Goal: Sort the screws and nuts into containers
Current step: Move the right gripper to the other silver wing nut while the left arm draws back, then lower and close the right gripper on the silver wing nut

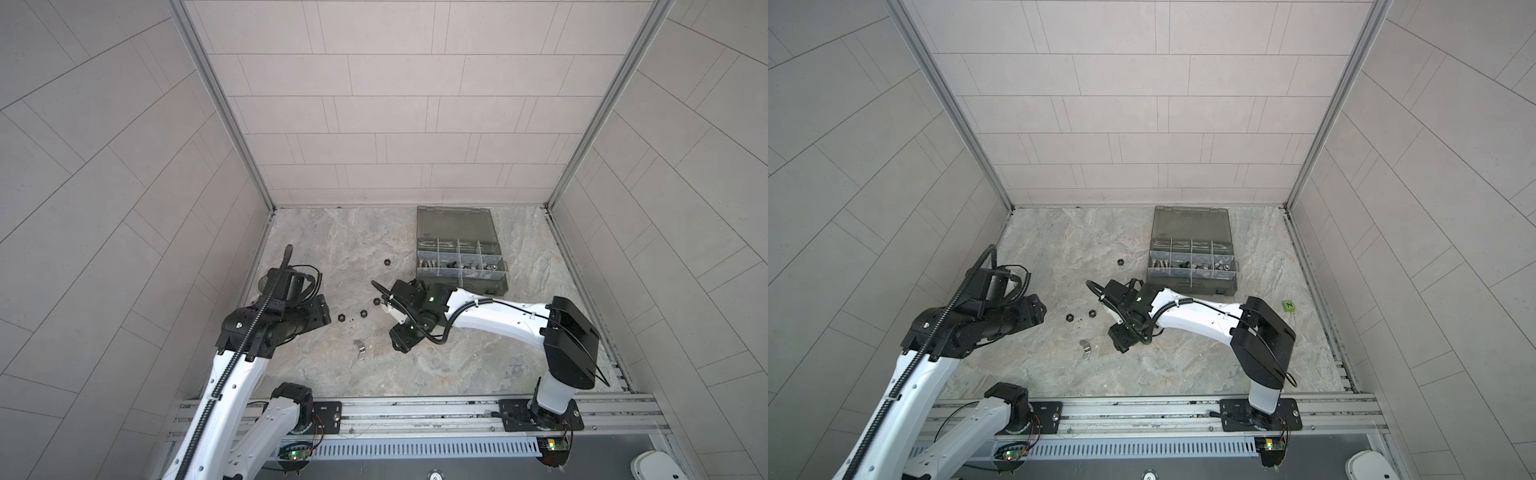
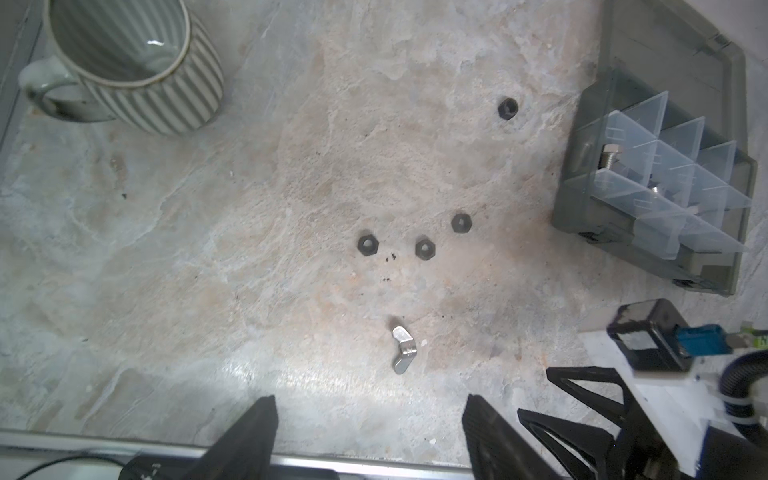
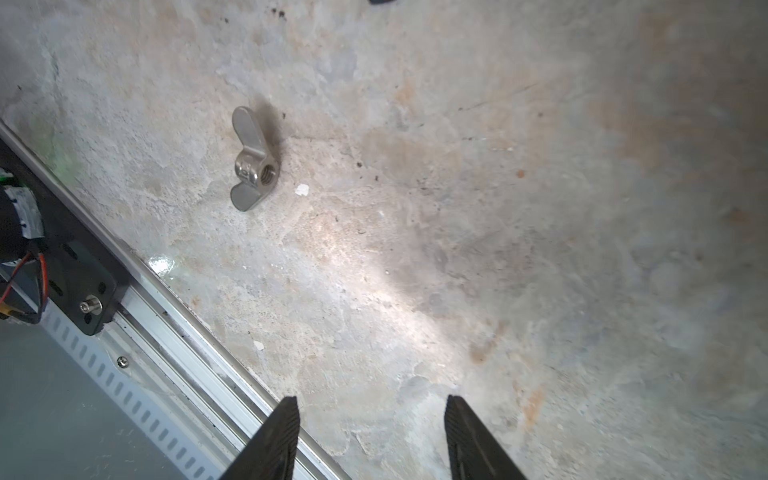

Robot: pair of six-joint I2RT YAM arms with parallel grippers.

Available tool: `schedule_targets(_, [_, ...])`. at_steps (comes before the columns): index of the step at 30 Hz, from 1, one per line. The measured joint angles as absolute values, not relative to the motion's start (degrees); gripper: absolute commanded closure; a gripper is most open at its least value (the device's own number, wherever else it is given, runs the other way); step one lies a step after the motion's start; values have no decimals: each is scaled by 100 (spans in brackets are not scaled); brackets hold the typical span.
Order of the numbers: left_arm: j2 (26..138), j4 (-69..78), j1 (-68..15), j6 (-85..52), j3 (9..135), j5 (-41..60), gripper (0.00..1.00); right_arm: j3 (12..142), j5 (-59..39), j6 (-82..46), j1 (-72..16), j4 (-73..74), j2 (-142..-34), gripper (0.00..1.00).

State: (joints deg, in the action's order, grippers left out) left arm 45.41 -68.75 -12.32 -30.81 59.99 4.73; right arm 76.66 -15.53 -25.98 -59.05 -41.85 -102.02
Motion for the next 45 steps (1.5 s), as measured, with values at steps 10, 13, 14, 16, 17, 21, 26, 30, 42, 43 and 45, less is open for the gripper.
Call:
schedule_targets(10, [4056, -7651, -1223, -3382, 6084, 489, 19, 8315, -1804, -2689, -6416, -3795, -11069, 49])
schedule_targets(13, [3964, -7789, -1223, -3465, 6084, 486, 19, 8451, -1907, -2757, -6479, -3636, -11255, 52])
schedule_targets(14, [3927, -7824, -1223, -3498, 6084, 484, 19, 8521, -1935, -2775, -6486, -3588, -11343, 54])
schedule_targets(16, [3846, -7885, -1223, -3542, 6084, 480, 19, 8628, -1981, -2823, -6486, -3474, -11504, 55])
schedule_targets(17, [3806, -7929, -1223, -3566, 6084, 478, 19, 8661, -2005, -2842, -6486, -3413, -11581, 56])
schedule_targets(21, [3686, -8079, -1223, -3645, 6086, 449, 19, 8770, -2018, -2899, -6482, -3299, -11834, 57])
schedule_targets(26, [3660, -8254, -1223, -3667, 6215, 362, 19, 8875, -1942, -2952, -6484, -3197, -11987, 54])
schedule_targets(30, [3660, -8348, -1223, -3664, 6375, 287, 19, 9067, -1900, -2989, -6482, -3142, -12121, 53])
schedule_targets(42, [3852, -8396, -1223, -3658, 6541, 202, 19, 9312, -1767, -2995, -6366, -3124, -12414, 53])
schedule_targets(43, [3881, -8388, -1223, -3656, 6545, 202, 19, 9319, -1769, -2995, -6344, -3127, -12418, 53])
schedule_targets(45, [3933, -8381, -1223, -3645, 6547, 204, 20, 9347, -1761, -2995, -6311, -3129, -12442, 54])
